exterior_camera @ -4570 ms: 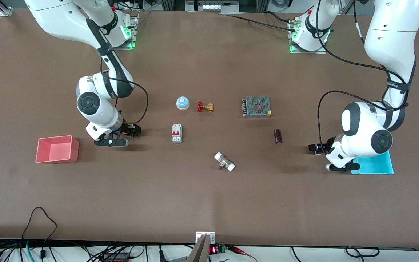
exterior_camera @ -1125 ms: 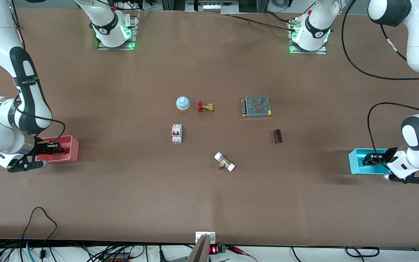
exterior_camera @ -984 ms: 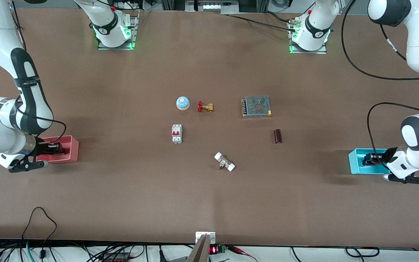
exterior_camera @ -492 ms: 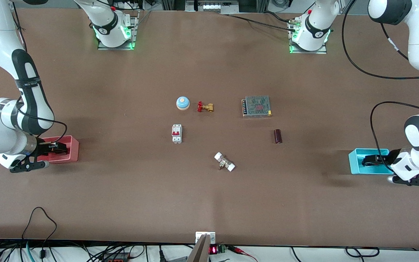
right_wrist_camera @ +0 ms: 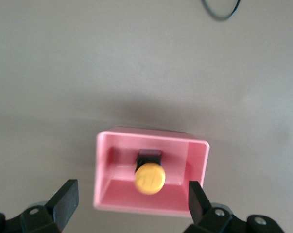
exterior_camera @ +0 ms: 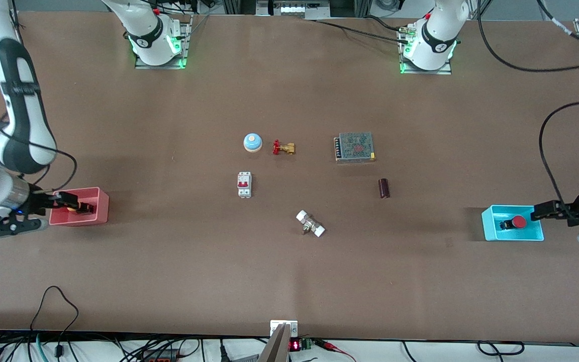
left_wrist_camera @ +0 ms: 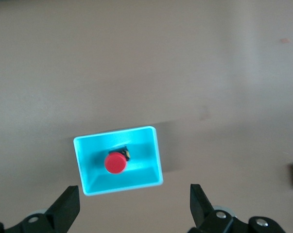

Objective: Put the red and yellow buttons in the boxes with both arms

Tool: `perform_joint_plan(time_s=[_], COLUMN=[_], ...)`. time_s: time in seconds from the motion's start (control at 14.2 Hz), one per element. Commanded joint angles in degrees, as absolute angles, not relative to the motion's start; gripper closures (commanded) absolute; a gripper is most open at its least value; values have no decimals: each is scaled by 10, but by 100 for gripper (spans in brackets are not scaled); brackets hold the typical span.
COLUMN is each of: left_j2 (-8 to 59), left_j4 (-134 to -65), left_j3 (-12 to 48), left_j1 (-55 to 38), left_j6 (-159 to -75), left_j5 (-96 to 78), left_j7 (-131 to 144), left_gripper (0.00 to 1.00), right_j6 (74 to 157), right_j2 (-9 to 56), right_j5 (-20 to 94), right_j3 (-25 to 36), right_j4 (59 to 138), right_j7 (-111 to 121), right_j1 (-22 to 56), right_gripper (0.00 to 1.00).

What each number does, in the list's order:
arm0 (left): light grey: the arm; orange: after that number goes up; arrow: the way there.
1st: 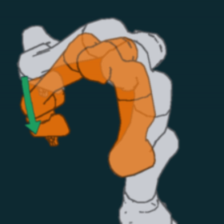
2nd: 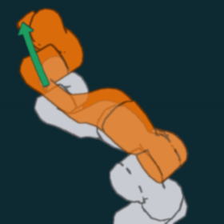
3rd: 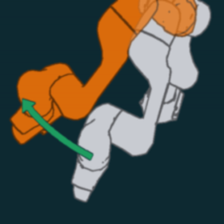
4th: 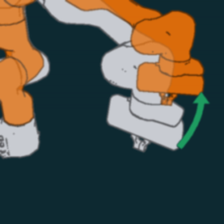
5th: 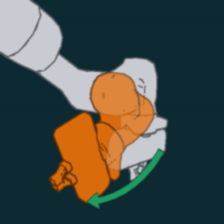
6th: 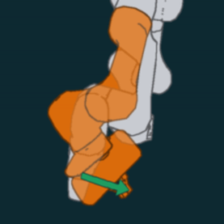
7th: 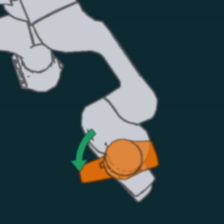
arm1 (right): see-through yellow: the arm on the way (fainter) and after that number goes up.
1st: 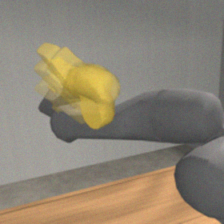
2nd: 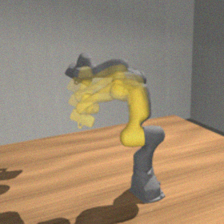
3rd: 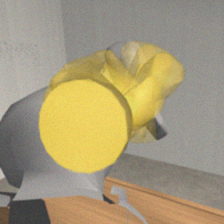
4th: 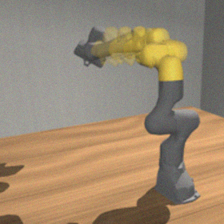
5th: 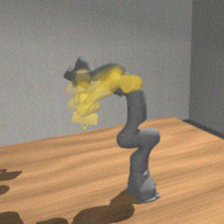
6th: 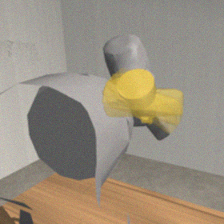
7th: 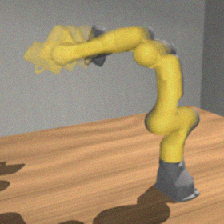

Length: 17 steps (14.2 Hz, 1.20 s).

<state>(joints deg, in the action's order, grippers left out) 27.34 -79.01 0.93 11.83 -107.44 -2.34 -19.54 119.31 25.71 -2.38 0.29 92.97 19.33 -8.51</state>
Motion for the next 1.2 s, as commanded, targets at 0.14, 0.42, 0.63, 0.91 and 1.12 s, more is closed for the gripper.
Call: perform_joint_plan(time_s=[0.14, 0.42, 0.63, 0.91, 1.12], left_j2=[134, 80, 44, 32, 31], left_j4=[-846, -852, -884, -896, -896], left_j3=[1, -4, -4, -3, 0], left_j1=[34, 2, 10, 28, 28], left_j6=[-978, -925, -916, -907, -918], left_j5=[-22, -23, -25, -25, -21], left_j7=[-59, 16, 18, 19, 21], left_gripper=[0, 0, 0, 0, 0], right_j6=[1054, 942, 926, 927, 932], right_j2=[126, 27, -8, -3, -2], right_j5=[-38, -36, -35, -35, -28], right_j3=[2, 3, 7, 1, 1], right_j4=[927, 933, 964, 956, 956], right_j7=[140, 133, 94, 85, 85], right_j1=[-35, -8, -7, -6, -6], right_gripper=[0, 0, 0, 0, 0])
